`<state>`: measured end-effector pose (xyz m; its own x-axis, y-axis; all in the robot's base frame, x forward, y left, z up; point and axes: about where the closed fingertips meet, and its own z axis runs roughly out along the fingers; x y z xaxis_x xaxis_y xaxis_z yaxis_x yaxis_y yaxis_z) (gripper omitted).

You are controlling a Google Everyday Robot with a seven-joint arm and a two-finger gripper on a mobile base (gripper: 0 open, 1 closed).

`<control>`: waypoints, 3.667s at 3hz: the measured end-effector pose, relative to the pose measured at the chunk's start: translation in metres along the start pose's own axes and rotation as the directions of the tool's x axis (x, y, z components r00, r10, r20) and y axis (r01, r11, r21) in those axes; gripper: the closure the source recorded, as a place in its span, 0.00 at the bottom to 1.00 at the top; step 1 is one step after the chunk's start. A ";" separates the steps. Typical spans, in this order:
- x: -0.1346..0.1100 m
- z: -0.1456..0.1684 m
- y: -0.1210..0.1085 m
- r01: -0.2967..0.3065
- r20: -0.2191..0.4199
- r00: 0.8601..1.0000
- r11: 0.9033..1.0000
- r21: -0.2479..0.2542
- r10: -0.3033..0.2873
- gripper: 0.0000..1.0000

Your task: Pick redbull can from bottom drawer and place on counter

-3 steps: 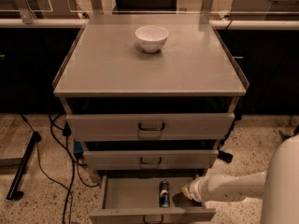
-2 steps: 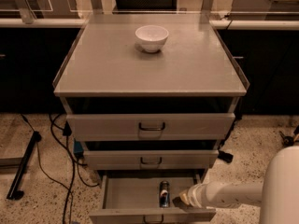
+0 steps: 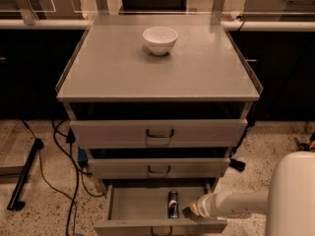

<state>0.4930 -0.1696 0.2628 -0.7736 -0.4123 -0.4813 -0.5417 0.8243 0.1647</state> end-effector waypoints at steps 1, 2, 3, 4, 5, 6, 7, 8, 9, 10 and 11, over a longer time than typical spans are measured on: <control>0.002 0.019 -0.007 -0.017 0.003 1.000 1.000 -0.013 0.017 1.00; -0.005 0.041 -0.012 -0.030 0.018 0.999 0.999 -0.036 0.031 0.75; -0.010 0.053 -0.013 -0.035 0.025 0.999 0.998 -0.048 0.036 0.53; -0.014 0.062 -0.015 -0.043 0.027 0.999 0.997 -0.058 0.045 0.53; -0.015 0.070 -0.018 -0.058 0.029 0.998 0.996 -0.071 0.061 0.51; -0.015 0.080 -0.020 -0.082 0.032 0.996 0.992 -0.092 0.085 0.49; -0.015 0.092 -0.023 -0.107 0.034 0.993 0.988 -0.110 0.111 0.44; -0.012 0.105 -0.025 -0.135 0.027 0.990 0.982 -0.131 0.140 0.31; -0.009 0.114 -0.026 -0.154 0.017 0.987 0.977 -0.147 0.158 0.26; -0.004 0.126 -0.023 -0.173 -0.001 0.985 0.971 -0.165 0.175 0.20; 0.001 0.136 -0.016 -0.182 -0.017 0.983 0.966 -0.181 0.182 0.21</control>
Offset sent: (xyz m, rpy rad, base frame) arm 0.0358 0.0076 -0.0452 0.0688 0.0059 -0.0221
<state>0.5462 -0.1306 0.1428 -0.8649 -0.2617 -0.4283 -0.4420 0.8014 0.4030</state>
